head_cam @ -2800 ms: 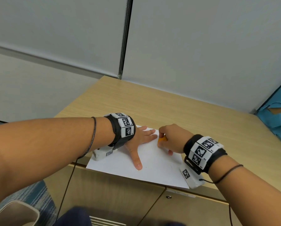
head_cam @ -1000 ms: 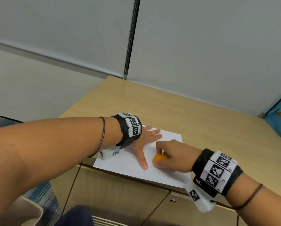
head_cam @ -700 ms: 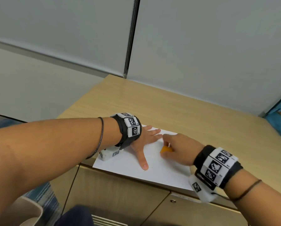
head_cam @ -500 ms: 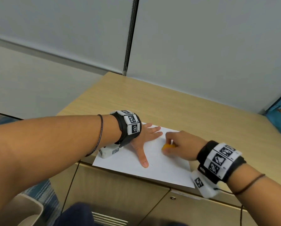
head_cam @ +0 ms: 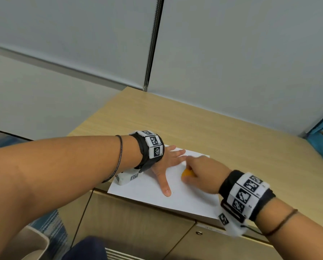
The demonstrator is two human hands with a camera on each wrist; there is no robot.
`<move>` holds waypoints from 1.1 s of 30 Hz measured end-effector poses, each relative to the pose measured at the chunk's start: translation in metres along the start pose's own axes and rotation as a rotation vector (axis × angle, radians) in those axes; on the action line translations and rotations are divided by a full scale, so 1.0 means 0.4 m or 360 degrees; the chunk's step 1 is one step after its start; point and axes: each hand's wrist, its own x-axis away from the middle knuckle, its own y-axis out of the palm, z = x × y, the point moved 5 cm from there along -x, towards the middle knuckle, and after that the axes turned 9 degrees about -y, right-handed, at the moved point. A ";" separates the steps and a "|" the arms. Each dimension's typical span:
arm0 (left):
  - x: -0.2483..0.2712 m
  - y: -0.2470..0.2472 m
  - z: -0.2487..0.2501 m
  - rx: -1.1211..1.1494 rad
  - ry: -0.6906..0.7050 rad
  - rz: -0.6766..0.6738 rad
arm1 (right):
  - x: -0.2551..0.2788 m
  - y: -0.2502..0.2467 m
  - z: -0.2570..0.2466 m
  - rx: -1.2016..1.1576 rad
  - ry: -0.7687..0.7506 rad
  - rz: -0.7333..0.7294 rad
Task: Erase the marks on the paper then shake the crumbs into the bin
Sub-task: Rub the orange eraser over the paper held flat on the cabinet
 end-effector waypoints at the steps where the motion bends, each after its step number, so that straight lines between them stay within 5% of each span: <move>1: 0.001 0.000 0.001 -0.0009 0.0001 0.0002 | 0.011 0.015 -0.034 -0.0049 -0.0112 -0.0058; 4: 0.001 -0.004 0.005 -0.0024 0.0007 0.0004 | 0.011 0.005 -0.019 -0.0142 -0.0083 -0.0137; 8: -0.001 -0.002 0.001 -0.0004 0.0000 -0.0004 | -0.016 -0.030 0.059 -0.0011 0.0199 0.0058; 13: 0.001 -0.004 0.003 -0.0012 0.0011 0.0000 | 0.009 0.018 -0.044 -0.0124 -0.0168 -0.0082; 18: -0.002 -0.001 -0.002 0.0017 -0.0007 -0.0016 | -0.029 -0.025 0.071 -0.0051 0.0162 0.0058; 23: -0.007 0.002 -0.001 0.0028 0.0019 0.0019 | -0.001 0.011 -0.060 -0.0217 -0.0220 -0.0077; 28: -0.015 -0.006 -0.006 0.0009 0.0000 0.0028 | -0.042 -0.038 0.080 -0.0075 0.0219 0.0056; 33: -0.032 -0.012 -0.018 -0.0031 0.0020 0.0034 | -0.006 0.003 -0.080 -0.0204 -0.0272 -0.0077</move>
